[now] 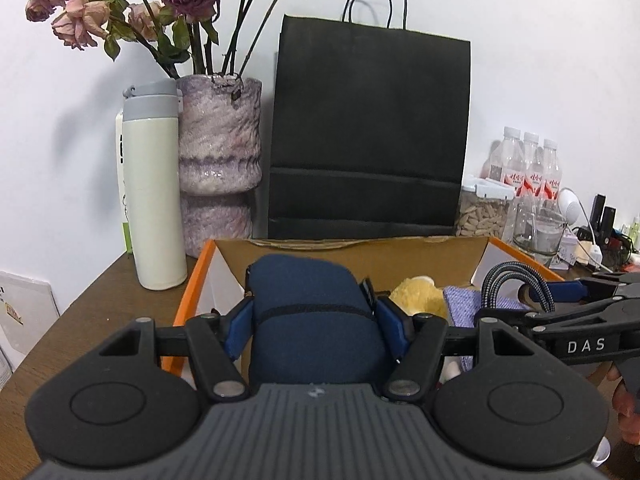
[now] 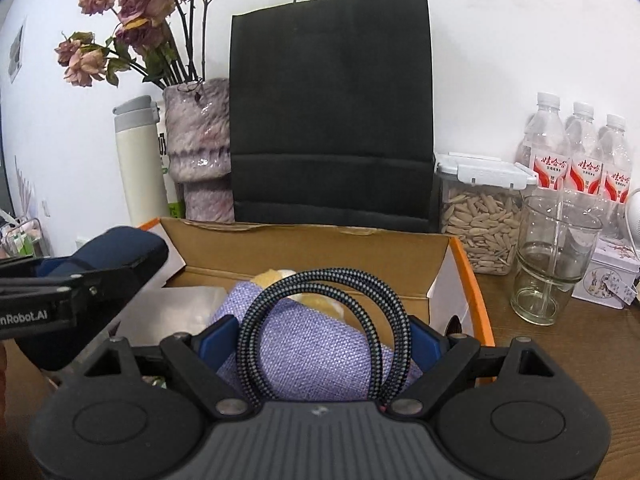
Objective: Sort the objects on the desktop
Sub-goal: 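Lift the pouch and cable and carry both tools over the box, then open both tools to drop the pouch and cable into the box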
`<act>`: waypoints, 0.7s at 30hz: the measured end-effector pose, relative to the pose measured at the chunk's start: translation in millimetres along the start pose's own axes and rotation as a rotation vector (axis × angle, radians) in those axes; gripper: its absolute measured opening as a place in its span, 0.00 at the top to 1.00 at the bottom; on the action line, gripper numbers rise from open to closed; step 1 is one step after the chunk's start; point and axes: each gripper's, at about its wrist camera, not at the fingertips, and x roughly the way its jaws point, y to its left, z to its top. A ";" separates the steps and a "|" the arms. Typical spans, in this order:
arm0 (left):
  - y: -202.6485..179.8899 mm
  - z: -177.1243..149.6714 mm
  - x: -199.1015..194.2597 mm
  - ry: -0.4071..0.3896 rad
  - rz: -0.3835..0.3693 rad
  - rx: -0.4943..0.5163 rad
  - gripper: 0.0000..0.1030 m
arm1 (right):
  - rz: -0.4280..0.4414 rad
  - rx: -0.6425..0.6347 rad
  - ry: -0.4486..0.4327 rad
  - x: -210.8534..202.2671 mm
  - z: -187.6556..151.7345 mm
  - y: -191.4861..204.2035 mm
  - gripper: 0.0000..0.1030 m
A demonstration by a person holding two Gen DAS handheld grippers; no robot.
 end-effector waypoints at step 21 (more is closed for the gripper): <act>-4.9 -3.9 -11.0 -0.093 0.027 0.002 0.00 | -0.021 -0.015 -0.106 -19.7 -0.5 8.9 0.00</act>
